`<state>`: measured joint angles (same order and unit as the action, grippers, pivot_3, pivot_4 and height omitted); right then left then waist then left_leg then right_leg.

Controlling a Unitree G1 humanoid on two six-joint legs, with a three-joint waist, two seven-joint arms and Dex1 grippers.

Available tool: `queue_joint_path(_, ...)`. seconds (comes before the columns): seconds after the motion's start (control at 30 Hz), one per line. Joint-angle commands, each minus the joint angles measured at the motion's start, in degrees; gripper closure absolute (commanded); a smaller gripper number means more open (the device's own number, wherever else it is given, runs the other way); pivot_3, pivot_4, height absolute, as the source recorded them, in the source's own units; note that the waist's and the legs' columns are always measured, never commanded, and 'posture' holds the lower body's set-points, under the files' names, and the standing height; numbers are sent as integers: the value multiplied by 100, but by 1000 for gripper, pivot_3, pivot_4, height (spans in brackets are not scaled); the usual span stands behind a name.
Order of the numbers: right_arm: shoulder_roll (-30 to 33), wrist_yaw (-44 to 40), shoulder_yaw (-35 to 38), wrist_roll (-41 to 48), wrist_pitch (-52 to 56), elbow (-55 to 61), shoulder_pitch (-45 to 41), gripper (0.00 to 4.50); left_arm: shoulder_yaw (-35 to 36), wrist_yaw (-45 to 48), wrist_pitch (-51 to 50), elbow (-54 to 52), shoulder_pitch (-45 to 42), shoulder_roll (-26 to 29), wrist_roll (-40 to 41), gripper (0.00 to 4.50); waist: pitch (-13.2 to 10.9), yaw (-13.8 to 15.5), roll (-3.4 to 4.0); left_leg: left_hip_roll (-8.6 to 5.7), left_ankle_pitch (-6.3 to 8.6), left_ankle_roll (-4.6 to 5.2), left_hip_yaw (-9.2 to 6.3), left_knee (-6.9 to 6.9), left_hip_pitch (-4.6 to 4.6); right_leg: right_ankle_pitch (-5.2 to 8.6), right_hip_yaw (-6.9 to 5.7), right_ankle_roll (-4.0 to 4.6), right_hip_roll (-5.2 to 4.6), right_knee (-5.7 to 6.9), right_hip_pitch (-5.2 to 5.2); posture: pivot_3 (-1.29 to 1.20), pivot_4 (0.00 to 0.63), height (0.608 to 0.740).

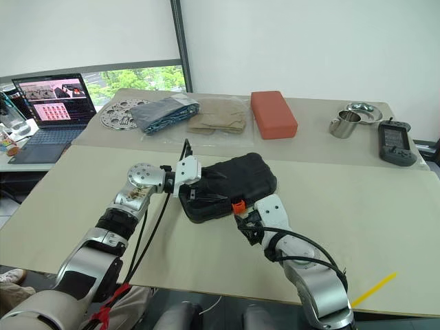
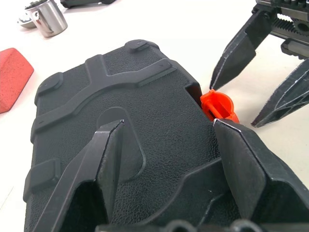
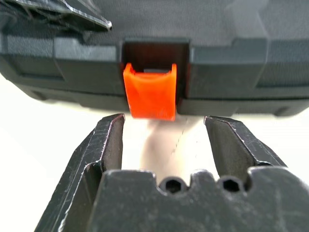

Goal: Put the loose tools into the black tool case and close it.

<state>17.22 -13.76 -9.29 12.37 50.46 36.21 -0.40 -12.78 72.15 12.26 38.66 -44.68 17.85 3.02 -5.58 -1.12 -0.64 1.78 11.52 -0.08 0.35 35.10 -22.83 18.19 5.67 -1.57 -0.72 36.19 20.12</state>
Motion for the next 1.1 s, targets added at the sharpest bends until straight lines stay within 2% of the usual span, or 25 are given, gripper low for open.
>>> queue_joint_path(0.03,-45,3,17,67,49,302,-122,2401,-527,124,-218,367,407,-21,-448,1339,1,4,1,0,0,0,0,0,0,0,0,0,0,0,0,0,150,740)
queue_joint_path(0.17,-91,45,-86,20,57,209,-259,3773,-531,129,-231,353,415,-26,-445,1339,2,8,0,0,0,0,0,0,0,0,0,0,0,-1,0,0,150,740)
queue_joint_path(0.8,-195,104,-225,-125,-60,-208,-610,3773,-518,129,-305,256,485,27,-419,1339,6,-23,1,2,0,0,-1,0,4,0,0,0,1,1,-1,0,150,740)
queue_joint_path(1.1,-303,78,-363,-250,-126,-585,-852,3773,-508,106,-290,281,491,32,-417,1339,10,-158,-7,10,0,0,-3,-4,29,0,8,0,11,11,-12,0,150,740)
